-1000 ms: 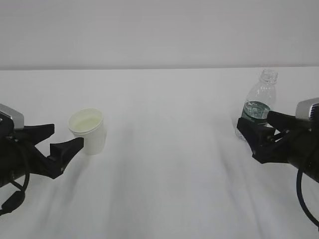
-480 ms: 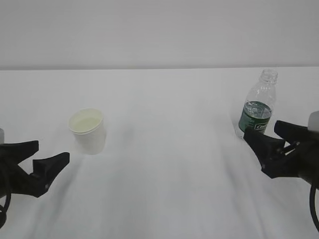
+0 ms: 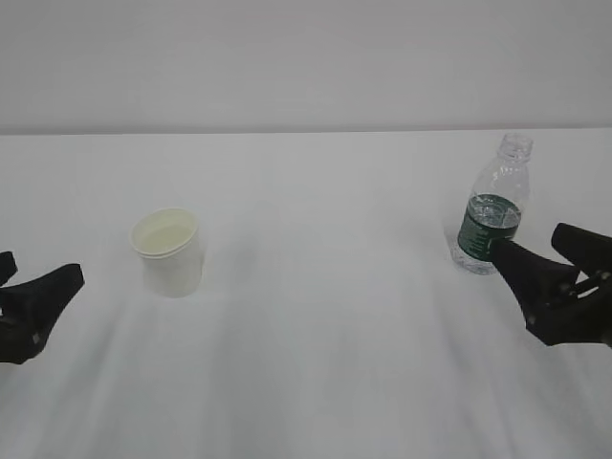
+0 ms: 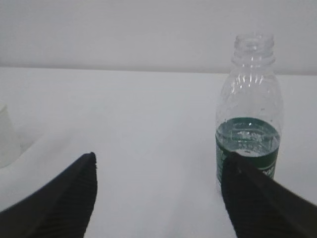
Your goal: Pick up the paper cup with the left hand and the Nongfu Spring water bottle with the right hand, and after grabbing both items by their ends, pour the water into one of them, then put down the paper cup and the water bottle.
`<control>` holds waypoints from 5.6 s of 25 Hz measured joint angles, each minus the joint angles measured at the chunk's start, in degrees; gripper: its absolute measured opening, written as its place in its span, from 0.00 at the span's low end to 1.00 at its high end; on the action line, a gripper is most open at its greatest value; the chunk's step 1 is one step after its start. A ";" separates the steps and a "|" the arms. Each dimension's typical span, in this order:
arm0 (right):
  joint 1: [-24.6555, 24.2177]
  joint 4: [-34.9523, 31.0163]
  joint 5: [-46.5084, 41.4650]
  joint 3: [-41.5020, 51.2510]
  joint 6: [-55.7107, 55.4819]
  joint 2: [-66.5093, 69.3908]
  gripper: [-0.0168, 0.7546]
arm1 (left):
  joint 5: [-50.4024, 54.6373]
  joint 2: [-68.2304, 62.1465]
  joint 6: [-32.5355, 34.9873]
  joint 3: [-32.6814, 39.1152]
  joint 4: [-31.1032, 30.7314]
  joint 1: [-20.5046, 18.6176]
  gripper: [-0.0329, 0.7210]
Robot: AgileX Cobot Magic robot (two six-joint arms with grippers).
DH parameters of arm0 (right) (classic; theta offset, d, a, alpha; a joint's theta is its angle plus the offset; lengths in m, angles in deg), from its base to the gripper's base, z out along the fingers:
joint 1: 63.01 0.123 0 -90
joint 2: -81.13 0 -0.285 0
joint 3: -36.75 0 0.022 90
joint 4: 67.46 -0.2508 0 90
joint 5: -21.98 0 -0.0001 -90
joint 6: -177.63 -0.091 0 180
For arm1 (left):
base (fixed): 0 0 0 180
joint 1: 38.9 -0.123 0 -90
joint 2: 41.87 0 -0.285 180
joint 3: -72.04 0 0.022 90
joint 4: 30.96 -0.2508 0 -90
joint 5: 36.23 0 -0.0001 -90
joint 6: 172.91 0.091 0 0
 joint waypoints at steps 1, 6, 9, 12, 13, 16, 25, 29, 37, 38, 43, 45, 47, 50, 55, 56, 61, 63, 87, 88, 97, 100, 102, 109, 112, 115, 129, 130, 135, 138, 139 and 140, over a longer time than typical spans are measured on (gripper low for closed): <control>0.00 0.00 0.00 0.08 0.00 -0.96 0.78 | 0.00 1.00 -0.26 0.04 0.27 0.00 0.88; 0.00 -1.74 0.00 0.08 -1.77 -5.10 0.78 | 0.00 4.60 -2.40 0.13 0.38 0.00 0.87; 0.00 -2.81 0.00 0.12 -2.15 -6.94 0.78 | 0.00 6.50 -3.30 0.13 0.38 0.00 0.87; 0.00 -3.20 0.00 0.35 -2.39 -8.27 0.78 | 0.00 8.29 -3.41 0.13 0.74 0.00 0.86; 0.00 -3.68 0.00 0.46 -2.39 -8.41 0.78 | 0.00 9.07 -3.41 0.13 1.05 0.00 0.86; 0.00 -5.12 -0.13 0.46 -2.39 -8.49 0.78 | 0.00 10.80 -3.41 0.13 2.80 0.00 0.86; 0.00 -5.50 -11.97 -7.00 -0.15 -8.49 0.78 | 0.05 12.08 -3.54 0.34 4.19 0.00 0.84; 0.00 -5.37 -15.88 -10.73 -0.06 -8.49 0.78 | 0.20 12.08 -3.54 -0.99 4.55 0.00 0.83; 0.00 -4.61 -21.75 -14.69 -0.02 -8.49 0.78 | 4.04 12.08 -3.54 -8.56 4.55 0.00 0.83; 0.00 -4.50 -22.78 -15.08 -0.02 -8.49 0.78 | 5.85 12.19 -3.54 -9.79 4.55 0.00 0.83; 0.00 -4.50 -30.71 -18.21 0.29 -11.08 0.78 | 16.21 15.32 -3.54 -14.82 4.55 0.00 0.83; 0.00 -4.39 -33.85 -20.40 0.37 -12.25 0.78 | 21.15 17.17 -3.54 -17.36 4.44 0.00 0.83; 0.00 -4.42 -37.01 -22.21 0.42 -13.28 0.78 | 26.46 18.97 -3.54 -19.79 4.44 0.00 0.83; 0.00 -4.42 -40.28 -23.33 0.56 -14.79 0.78 | 30.80 21.89 -3.54 -20.73 4.44 0.00 0.83; 0.00 -4.42 -44.75 -23.38 0.56 -18.64 0.78 | 37.05 27.76 -3.54 -20.73 4.44 0.00 0.83; 0.00 -4.42 -46.42 -23.38 0.56 -19.89 0.78 | 38.78 29.10 -3.54 -20.73 4.44 0.00 0.83; 0.00 -4.42 -54.30 -23.38 0.56 -27.16 0.78 | 48.04 36.55 -3.54 -20.73 4.44 0.00 0.83; 0.00 -4.42 -57.49 -23.38 0.56 -29.97 0.78 | 51.83 40.43 -3.54 -20.73 4.44 0.00 0.83; 0.00 -2.84 -85.97 -23.38 0.69 -55.37 0.78 | 76.77 59.01 -3.54 -20.73 2.28 0.00 0.82; 0.00 -2.84 -87.12 -23.38 0.69 -56.45 0.78 | 77.96 60.34 -3.54 -20.73 2.02 0.00 0.82; 0.00 -2.74 -93.14 -23.38 0.69 -63.55 0.78 | 91.43 68.30 -3.54 -24.03 -5.42 0.00 0.78; 0.00 -2.74 -96.03 -23.93 0.69 -64.62 0.78 | 92.82 70.32 -3.54 -24.25 -7.09 0.00 0.78; 0.00 -2.74 -99.35 -25.48 0.69 -64.62 0.78 | 94.23 71.52 -3.54 -24.25 -7.11 0.00 0.78; 0.00 -2.85 -106.32 -31.64 1.21 -64.62 0.78 | 103.23 76.71 -3.54 -26.45 -5.78 0.00 0.78; 0.00 -3.07 -108.96 -33.06 1.25 -64.62 0.78 | 106.83 77.81 -3.54 -28.91 -5.24 0.00 0.78; 0.00 -4.41 -112.04 -33.32 1.35 -64.62 0.78 | 111.85 77.81 -3.54 -31.68 -3.43 0.00 0.78; 0.00 -11.20 -124.68 -33.32 1.35 -73.03 0.78 | 129.10 82.69 -3.54 -34.62 2.16 0.00 0.74; 0.00 -11.05 -126.13 -33.32 1.35 -74.13 0.78 | 130.08 83.20 -3.54 -34.62 2.16 0.00 0.74; 0.00 -10.82 -132.41 -33.32 1.40 -79.86 0.78 | 134.01 86.22 -3.54 -34.62 2.29 0.00 0.73; 0.00 -10.36 -135.82 -33.43 1.40 -81.89 0.78 | 134.94 87.43 -3.54 -34.71 2.29 0.00 0.73; 0.00 -10.05 -136.35 -33.43 1.40 -82.40 0.78 | 135.04 87.43 -3.54 -34.71 2.29 0.00 0.72; 0.00 -9.80 -136.78 -33.43 1.40 -82.86 0.78 | 135.32 87.43 -3.54 -34.71 2.29 0.00 0.72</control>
